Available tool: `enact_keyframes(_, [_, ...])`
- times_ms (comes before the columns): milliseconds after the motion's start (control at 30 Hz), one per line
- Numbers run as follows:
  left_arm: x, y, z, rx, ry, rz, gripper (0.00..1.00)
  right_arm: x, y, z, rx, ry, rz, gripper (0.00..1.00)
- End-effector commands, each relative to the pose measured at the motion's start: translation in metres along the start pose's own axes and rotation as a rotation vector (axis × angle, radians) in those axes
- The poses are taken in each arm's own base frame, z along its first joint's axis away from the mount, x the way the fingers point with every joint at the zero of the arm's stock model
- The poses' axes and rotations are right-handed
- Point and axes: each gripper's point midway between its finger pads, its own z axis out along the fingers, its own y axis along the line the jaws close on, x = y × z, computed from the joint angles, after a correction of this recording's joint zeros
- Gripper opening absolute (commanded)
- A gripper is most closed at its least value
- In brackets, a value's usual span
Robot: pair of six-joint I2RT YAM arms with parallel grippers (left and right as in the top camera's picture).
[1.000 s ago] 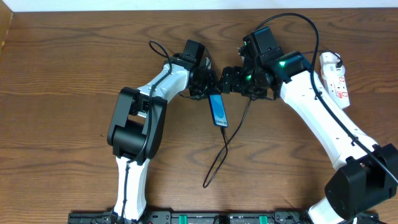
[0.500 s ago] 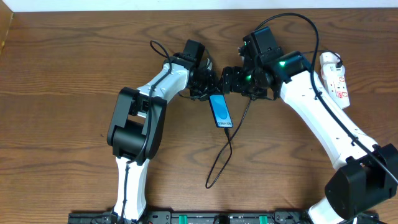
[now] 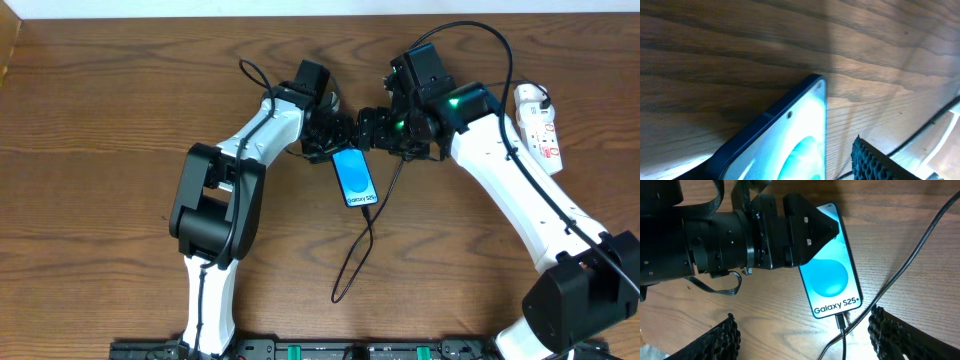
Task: Plug charger to phone and switch on socket
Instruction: 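Open the left gripper and lift the left arm away from the phone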
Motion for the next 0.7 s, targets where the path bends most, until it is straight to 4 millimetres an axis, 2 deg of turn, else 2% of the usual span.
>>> enact_keyframes(0, [0.002, 0.05, 0.017, -0.189, -0.007, -0.027, 0.67, -0.001, 0.004, -0.007, -0.003, -0.016, -0.023, 0.82])
enact_keyframes(100, [0.002, 0.05, 0.017, -0.189, -0.007, -0.027, 0.67, 0.0, 0.004, -0.007, -0.003, -0.015, -0.024, 0.82])
enact_keyframes(200, [0.001, 0.051, 0.017, -0.189, -0.008, -0.028, 0.93, 0.001, 0.004, -0.007, -0.003, -0.013, -0.024, 0.82])
enact_keyframes(333, [-0.002, 0.057, 0.014, -0.208, -0.021, -0.039, 0.94, 0.001, 0.005, -0.006, -0.003, -0.012, -0.025, 0.82])
enact_keyframes(500, [-0.007, 0.073, 0.001, -0.229, -0.026, -0.082, 0.94, 0.003, 0.004, -0.006, 0.0, -0.006, -0.024, 0.81])
enact_keyframes(600, [-0.016, 0.084, -0.018, -0.261, -0.059, -0.077, 0.94, 0.003, 0.004, -0.006, 0.002, -0.005, -0.024, 0.82])
enact_keyframes(667, [-0.022, 0.094, -0.038, -0.308, -0.095, -0.067, 0.94, 0.003, 0.004, -0.006, 0.002, -0.005, -0.024, 0.82])
